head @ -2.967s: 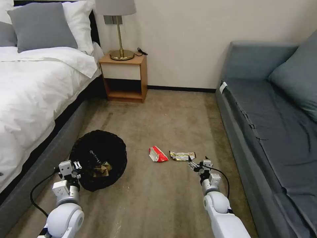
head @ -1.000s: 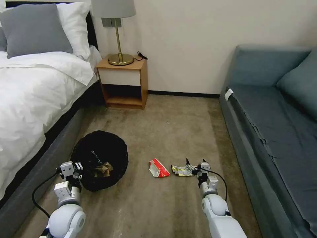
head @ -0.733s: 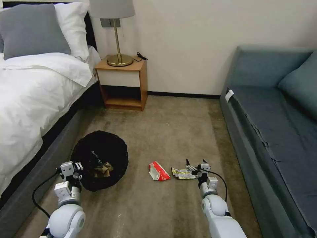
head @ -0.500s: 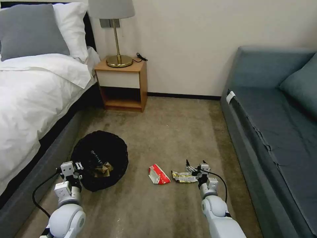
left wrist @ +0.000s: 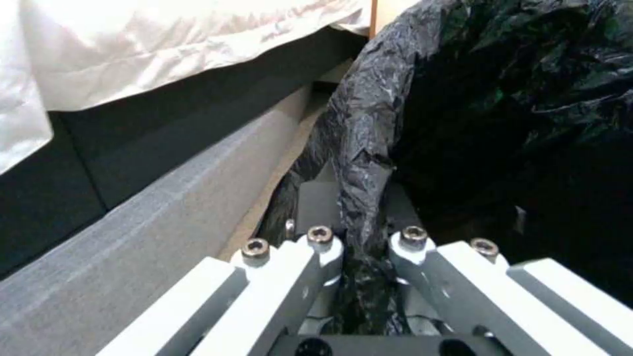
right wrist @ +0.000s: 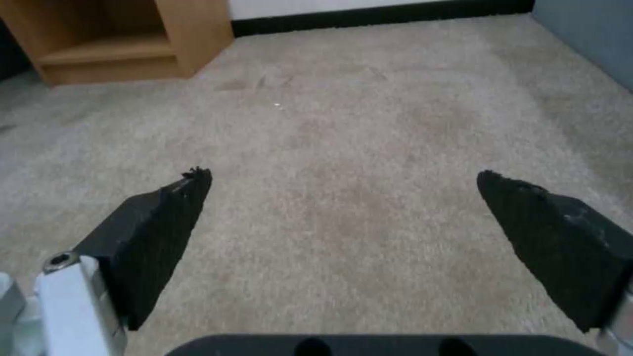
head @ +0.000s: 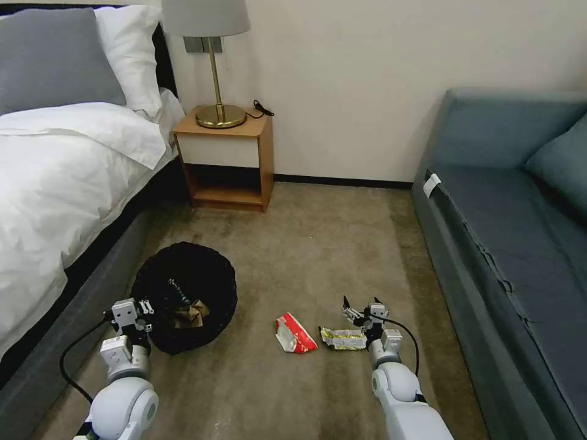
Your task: Pick up the trash bin, then pick up the garbage on the floor and place it into the trash bin.
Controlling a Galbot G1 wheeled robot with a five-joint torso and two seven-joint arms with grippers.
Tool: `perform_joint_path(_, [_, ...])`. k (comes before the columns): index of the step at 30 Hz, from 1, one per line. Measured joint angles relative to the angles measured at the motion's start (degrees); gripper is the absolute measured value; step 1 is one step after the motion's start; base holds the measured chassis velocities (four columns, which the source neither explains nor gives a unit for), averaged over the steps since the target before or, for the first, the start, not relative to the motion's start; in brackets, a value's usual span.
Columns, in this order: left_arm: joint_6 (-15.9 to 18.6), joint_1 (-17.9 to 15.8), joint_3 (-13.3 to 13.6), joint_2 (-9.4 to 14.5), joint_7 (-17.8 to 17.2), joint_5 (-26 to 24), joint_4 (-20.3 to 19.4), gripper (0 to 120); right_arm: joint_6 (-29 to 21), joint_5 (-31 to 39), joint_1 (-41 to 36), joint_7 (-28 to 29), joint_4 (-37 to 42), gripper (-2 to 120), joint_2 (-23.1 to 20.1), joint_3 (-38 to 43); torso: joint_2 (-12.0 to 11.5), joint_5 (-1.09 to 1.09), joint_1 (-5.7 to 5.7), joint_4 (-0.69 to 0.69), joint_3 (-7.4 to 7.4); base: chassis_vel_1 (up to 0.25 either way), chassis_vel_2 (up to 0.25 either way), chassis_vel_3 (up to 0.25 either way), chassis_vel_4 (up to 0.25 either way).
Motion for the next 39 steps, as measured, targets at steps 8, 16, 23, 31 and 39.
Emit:
perform_joint_path(8, [0.0, -0.1, 0.2, 0.0, 0.0, 0.0, 0.0, 2, 0.1, 0.0, -0.1, 0.0, 0.0, 100, -0.2, 0.1, 0.0, 0.00, 0.00, 0.00, 0.00, -0.068, 0.067, 0.063, -0.058])
perform_joint_path(16, [0.0, -0.1, 0.4, 0.1, 0.0, 0.0, 0.0, 2, 0.1, -0.1, 0.0, 0.0, -0.2, 100, -0.2, 0.0, 0.0, 0.00, 0.00, 0.00, 0.00, -0.074, 0.062, 0.070, -0.064])
perform_joint_path(23, [-0.1, -0.4, 0.6, 0.3, 0.1, 0.0, 0.2, 2, 0.4, -0.6, 0.4, 0.0, -0.6, 100, -0.1, -0.4, 0.0, 0.00, 0.00, 0.00, 0.00, -0.057, 0.064, 0.060, -0.060])
perform_joint_path(31, [-0.4, -0.8, 1.1, 0.3, 0.2, 0.2, 1.0, 2, 1.3, -0.7, 0.7, -1.5, -0.9, 100, -0.2, -1.0, 0.0, 0.00, 0.00, 0.00, 0.00, -0.058, 0.056, 0.059, -0.063])
perform_joint_path(39, [-0.5, -1.0, 1.0, 0.3, 0.2, 0.1, 1.5, 2, 1.4, -1.4, 1.0, -2.3, -0.8, 100, -0.8, -1.9, 0.0, 0.00, 0.00, 0.00, 0.00, -0.004, 0.004, 0.005, -0.008])
